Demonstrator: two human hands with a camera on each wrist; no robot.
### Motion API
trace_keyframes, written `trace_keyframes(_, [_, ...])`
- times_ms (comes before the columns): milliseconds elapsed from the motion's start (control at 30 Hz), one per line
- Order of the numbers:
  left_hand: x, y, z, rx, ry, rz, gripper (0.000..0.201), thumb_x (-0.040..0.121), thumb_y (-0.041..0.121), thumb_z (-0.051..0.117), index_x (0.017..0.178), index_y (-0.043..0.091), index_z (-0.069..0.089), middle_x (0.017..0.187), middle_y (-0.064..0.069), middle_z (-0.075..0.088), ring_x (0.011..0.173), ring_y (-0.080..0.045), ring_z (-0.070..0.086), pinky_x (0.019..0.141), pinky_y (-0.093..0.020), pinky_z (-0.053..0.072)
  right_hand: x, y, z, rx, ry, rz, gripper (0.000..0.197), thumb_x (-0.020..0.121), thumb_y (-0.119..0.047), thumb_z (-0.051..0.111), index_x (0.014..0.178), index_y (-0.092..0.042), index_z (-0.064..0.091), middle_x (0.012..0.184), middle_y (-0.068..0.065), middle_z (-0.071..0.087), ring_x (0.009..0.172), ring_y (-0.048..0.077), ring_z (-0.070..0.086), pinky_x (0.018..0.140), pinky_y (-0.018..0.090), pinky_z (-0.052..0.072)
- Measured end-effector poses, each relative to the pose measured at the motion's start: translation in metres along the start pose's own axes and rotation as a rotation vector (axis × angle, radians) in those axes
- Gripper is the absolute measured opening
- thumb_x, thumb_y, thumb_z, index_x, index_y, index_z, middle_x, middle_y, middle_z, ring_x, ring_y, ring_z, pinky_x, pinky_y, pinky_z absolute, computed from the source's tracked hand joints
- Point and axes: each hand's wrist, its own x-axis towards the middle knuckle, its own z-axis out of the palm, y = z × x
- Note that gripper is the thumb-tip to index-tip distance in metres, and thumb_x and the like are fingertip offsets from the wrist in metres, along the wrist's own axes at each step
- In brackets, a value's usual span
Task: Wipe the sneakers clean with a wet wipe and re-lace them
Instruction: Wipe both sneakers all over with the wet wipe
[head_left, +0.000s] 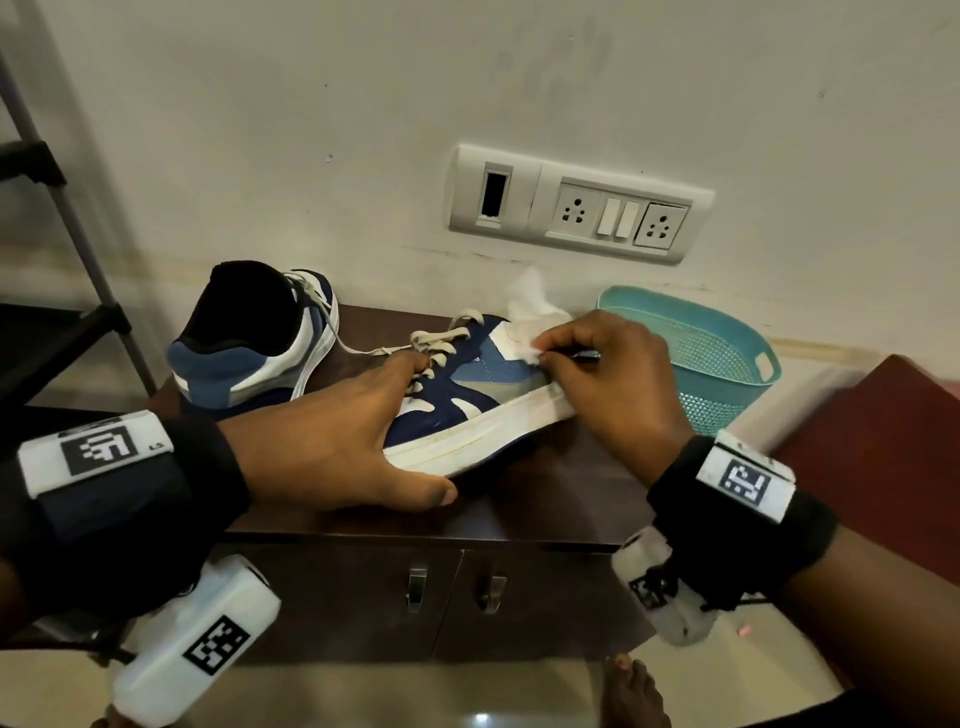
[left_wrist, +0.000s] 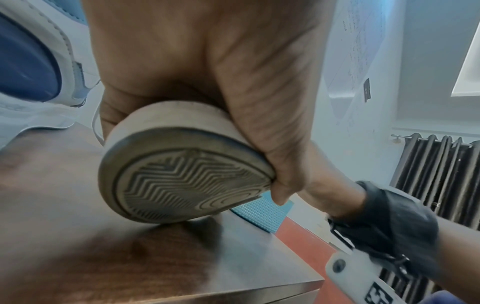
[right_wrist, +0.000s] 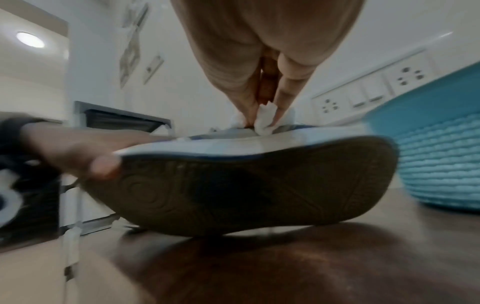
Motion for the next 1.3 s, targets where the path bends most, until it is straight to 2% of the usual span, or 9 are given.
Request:
trace_keyframes(133, [0.001,0.001,-0.001,-0.025,0.002,-0.022,0.109,0.064,0.073,0.077,0.147,0.036,0.016,0.132,0.022,0.047,0.110,0.002,0.054,0.088,-0.012,0.039,-0.020,-0.022,0.009,-0.076,-0.135,-0.381,0.018,0.089,-0.007,0.069,0.101,-0.014,0.080,0.097,0.001,0.072,0.092,0.015,0.066,0.083,0.026,0.051])
trace_keyframes(333, [0.000,0.001,-0.001,-0.018,-0.005,-0.028,0.113,0.063,0.074,0.077,0.149,0.036,0.013,0.140,0.019,0.044,0.115,-0.001,0.051,0.093,-0.016,0.038,0.015,0.030,-0.010,-0.149,0.000,-0.026,0.017,0.087,-0.002,0.070,0.094,-0.014,0.080,0.096,0.002,0.076,0.092,0.021,0.071,0.087,0.033,0.054])
trace_keyframes(400, [0.000,0.001,-0.001,-0.034,-0.003,-0.026,0.110,0.064,0.073,0.077,0.148,0.036,0.016,0.137,0.020,0.047,0.111,0.002,0.054,0.090,-0.014,0.040,0.004,0.021,-0.003,-0.110,0.022,-0.095,0.016,0.087,-0.002,0.070,0.092,-0.014,0.079,0.094,0.001,0.074,0.089,0.017,0.069,0.085,0.036,0.056])
trace_keyframes(600, [0.002,0.004,-0.005,-0.056,0.009,-0.064,0.103,0.068,0.066,0.079,0.145,0.033,0.020,0.128,0.019,0.053,0.104,0.003,0.057,0.084,-0.011,0.041,-0.027,-0.007,0.004,-0.054,-0.121,-0.403,0.016,0.088,-0.007,0.075,0.100,-0.016,0.080,0.099,-0.001,0.071,0.093,0.009,0.066,0.083,0.018,0.050])
trace_keyframes(767, [0.002,0.006,-0.007,-0.052,-0.005,-0.093,0.096,0.069,0.064,0.079,0.141,0.033,0.024,0.124,0.019,0.054,0.101,0.004,0.058,0.080,-0.009,0.042,0.005,0.036,-0.015,-0.125,-0.056,-0.199,0.023,0.081,0.003,0.074,0.089,-0.018,0.080,0.093,-0.003,0.075,0.086,0.015,0.069,0.085,0.039,0.055])
trace_keyframes(933, [0.001,0.008,-0.005,-0.034,-0.007,-0.088,0.104,0.068,0.066,0.079,0.146,0.033,0.019,0.126,0.018,0.051,0.108,-0.003,0.057,0.091,-0.017,0.042,0.010,0.037,-0.020,-0.173,-0.087,-0.080,0.030,0.087,-0.005,0.071,0.112,-0.020,0.077,0.093,-0.002,0.075,0.084,0.014,0.067,0.083,0.027,0.052])
trace_keyframes(1033, [0.000,0.006,-0.004,-0.034,-0.007,-0.080,0.107,0.067,0.067,0.080,0.148,0.033,0.019,0.130,0.018,0.051,0.111,-0.004,0.057,0.093,-0.018,0.042,0.013,0.041,-0.024,-0.266,-0.148,-0.108,0.028,0.090,-0.011,0.072,0.117,-0.018,0.077,0.109,0.003,0.070,0.094,0.019,0.065,0.081,0.019,0.040])
trace_keyframes(1200, [0.002,0.003,-0.004,-0.039,-0.020,-0.060,0.107,0.066,0.070,0.079,0.147,0.033,0.019,0.136,0.018,0.049,0.114,-0.004,0.055,0.094,-0.019,0.042,0.014,0.044,-0.032,-0.314,-0.201,-0.178,0.020,0.087,-0.010,0.077,0.107,-0.013,0.080,0.151,0.002,0.050,0.118,0.012,0.057,0.099,0.028,0.043])
trace_keyframes(1300, [0.001,0.003,-0.004,-0.045,-0.020,-0.060,0.108,0.065,0.071,0.079,0.147,0.035,0.018,0.134,0.020,0.049,0.112,-0.002,0.055,0.092,-0.018,0.042,0.013,0.045,-0.034,-0.344,-0.228,-0.228,0.025,0.089,-0.009,0.075,0.112,-0.014,0.079,0.123,0.004,0.071,0.109,0.024,0.066,0.089,0.023,0.042])
